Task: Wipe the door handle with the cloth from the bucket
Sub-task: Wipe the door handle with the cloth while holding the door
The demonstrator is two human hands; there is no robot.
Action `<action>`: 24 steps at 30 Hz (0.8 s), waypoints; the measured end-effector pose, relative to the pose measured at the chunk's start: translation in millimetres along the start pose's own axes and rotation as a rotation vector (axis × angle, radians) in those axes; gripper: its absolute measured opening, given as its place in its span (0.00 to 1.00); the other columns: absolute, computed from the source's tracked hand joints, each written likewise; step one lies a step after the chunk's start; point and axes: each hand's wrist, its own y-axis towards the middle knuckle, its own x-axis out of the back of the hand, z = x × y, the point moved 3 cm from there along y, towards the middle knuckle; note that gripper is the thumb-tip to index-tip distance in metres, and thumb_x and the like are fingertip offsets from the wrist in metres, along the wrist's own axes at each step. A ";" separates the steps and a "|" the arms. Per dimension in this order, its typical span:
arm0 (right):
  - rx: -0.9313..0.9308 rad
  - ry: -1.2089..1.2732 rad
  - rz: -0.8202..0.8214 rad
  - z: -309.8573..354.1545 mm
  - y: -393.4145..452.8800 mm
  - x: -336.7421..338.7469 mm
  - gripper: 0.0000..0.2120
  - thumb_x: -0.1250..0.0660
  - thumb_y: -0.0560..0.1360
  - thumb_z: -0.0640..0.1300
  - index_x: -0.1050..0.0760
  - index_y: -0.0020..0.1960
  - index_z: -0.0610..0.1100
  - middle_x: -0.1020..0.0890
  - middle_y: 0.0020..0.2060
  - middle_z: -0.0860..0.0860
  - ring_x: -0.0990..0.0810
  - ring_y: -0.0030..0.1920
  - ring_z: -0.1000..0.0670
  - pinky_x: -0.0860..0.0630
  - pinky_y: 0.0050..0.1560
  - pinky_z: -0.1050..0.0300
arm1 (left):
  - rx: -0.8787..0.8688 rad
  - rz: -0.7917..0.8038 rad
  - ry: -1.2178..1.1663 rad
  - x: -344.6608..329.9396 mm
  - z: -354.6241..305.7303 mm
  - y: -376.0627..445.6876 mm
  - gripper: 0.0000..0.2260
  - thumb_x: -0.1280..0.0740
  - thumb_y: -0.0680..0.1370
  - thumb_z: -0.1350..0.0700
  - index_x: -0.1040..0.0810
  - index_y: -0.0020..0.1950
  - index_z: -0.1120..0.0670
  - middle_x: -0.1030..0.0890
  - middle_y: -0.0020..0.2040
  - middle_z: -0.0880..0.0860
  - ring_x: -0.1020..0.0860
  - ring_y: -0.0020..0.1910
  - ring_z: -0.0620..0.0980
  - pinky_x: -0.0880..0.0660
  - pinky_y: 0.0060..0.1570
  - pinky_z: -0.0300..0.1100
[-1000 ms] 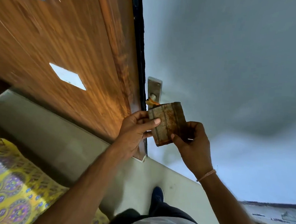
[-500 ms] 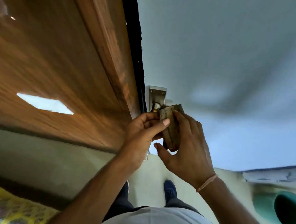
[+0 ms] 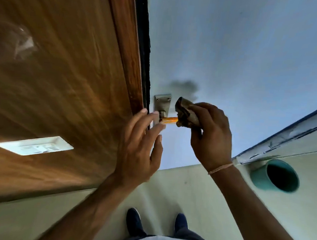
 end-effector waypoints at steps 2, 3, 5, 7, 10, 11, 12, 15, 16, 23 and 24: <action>0.058 -0.032 -0.007 -0.8 2.7 -12.2 0.17 0.29 0.73 0.34 0.18 0.61 0.43 0.16 0.65 0.47 0.19 0.65 0.43 0.24 0.65 0.47 | -0.034 -0.063 0.132 2.8 1.3 -9.9 0.24 0.25 0.76 0.62 0.23 0.73 0.61 0.27 0.77 0.64 0.34 0.81 0.64 0.30 0.75 0.64; 0.094 -0.040 0.005 0.4 1.0 -21.4 0.16 0.28 0.72 0.33 0.18 0.60 0.42 0.17 0.66 0.47 0.19 0.66 0.43 0.25 0.66 0.47 | -0.019 -0.076 0.193 3.5 2.4 -13.1 0.30 0.24 0.76 0.61 0.28 0.77 0.62 0.31 0.79 0.65 0.38 0.83 0.64 0.34 0.78 0.65; 0.206 -0.051 0.057 5.9 -8.1 -44.2 0.15 0.29 0.73 0.32 0.18 0.59 0.40 0.18 0.68 0.44 0.19 0.68 0.42 0.25 0.67 0.46 | 0.045 -0.090 0.316 1.1 9.9 -18.4 0.40 0.24 0.76 0.56 0.39 0.82 0.64 0.38 0.83 0.65 0.46 0.86 0.62 0.42 0.83 0.62; 0.318 -0.085 0.139 11.4 -20.9 -65.6 0.16 0.34 0.75 0.33 0.18 0.62 0.39 0.20 0.71 0.43 0.22 0.72 0.40 0.25 0.70 0.43 | 0.081 -0.083 0.405 -6.6 24.1 -21.6 0.44 0.24 0.76 0.53 0.44 0.84 0.64 0.42 0.84 0.64 0.49 0.87 0.61 0.45 0.84 0.60; 0.405 -0.160 0.187 6.1 -29.6 -79.0 0.26 0.37 0.77 0.32 0.24 0.74 0.40 0.25 0.76 0.42 0.27 0.77 0.40 0.30 0.77 0.43 | 0.016 -0.056 0.523 -19.4 45.8 -27.8 0.46 0.23 0.76 0.53 0.46 0.85 0.63 0.48 0.86 0.62 0.51 0.87 0.59 0.47 0.85 0.58; 0.397 -0.175 0.182 0.3 -29.6 -78.2 0.28 0.37 0.76 0.32 0.26 0.76 0.41 0.25 0.76 0.43 0.27 0.77 0.40 0.31 0.77 0.43 | -0.010 -0.054 0.549 -22.0 50.6 -29.7 0.46 0.23 0.76 0.53 0.46 0.85 0.62 0.51 0.87 0.60 0.51 0.87 0.59 0.47 0.85 0.58; 0.372 -0.189 0.171 -6.4 -28.6 -75.7 0.30 0.37 0.75 0.32 0.27 0.77 0.41 0.24 0.75 0.43 0.27 0.77 0.40 0.30 0.77 0.43 | -0.025 -0.057 0.563 -23.3 54.2 -30.9 0.46 0.24 0.76 0.53 0.46 0.86 0.62 0.53 0.88 0.58 0.50 0.87 0.59 0.47 0.85 0.57; 0.254 -0.223 0.144 -16.0 -23.1 -69.8 0.32 0.40 0.73 0.32 0.27 0.77 0.40 0.22 0.74 0.42 0.24 0.74 0.38 0.28 0.74 0.42 | -0.038 -0.052 0.584 -24.1 58.6 -31.6 0.46 0.24 0.76 0.53 0.47 0.86 0.62 0.54 0.88 0.57 0.50 0.87 0.58 0.47 0.85 0.57; 0.235 -0.223 0.142 -13.0 -23.0 -71.3 0.32 0.41 0.73 0.33 0.27 0.77 0.40 0.22 0.73 0.41 0.24 0.74 0.37 0.28 0.74 0.41 | -0.044 -0.053 0.590 -23.5 58.6 -31.4 0.46 0.24 0.76 0.52 0.47 0.86 0.61 0.54 0.88 0.57 0.50 0.87 0.58 0.47 0.85 0.57; 0.267 -0.182 0.116 -36.5 -26.6 -66.7 0.34 0.37 0.71 0.29 0.27 0.77 0.41 0.23 0.75 0.44 0.27 0.77 0.39 0.31 0.77 0.41 | -0.026 -0.160 0.619 -11.1 64.4 -9.2 0.41 0.32 0.79 0.51 0.48 0.86 0.60 0.43 0.85 0.61 0.52 0.87 0.56 0.48 0.85 0.58; 0.211 -0.185 0.094 -40.1 -26.0 -63.2 0.35 0.38 0.69 0.28 0.26 0.76 0.40 0.22 0.73 0.43 0.26 0.76 0.38 0.31 0.76 0.41 | -0.038 -0.164 0.633 -12.0 65.3 -9.0 0.40 0.33 0.80 0.51 0.48 0.86 0.60 0.45 0.86 0.60 0.52 0.87 0.57 0.49 0.85 0.58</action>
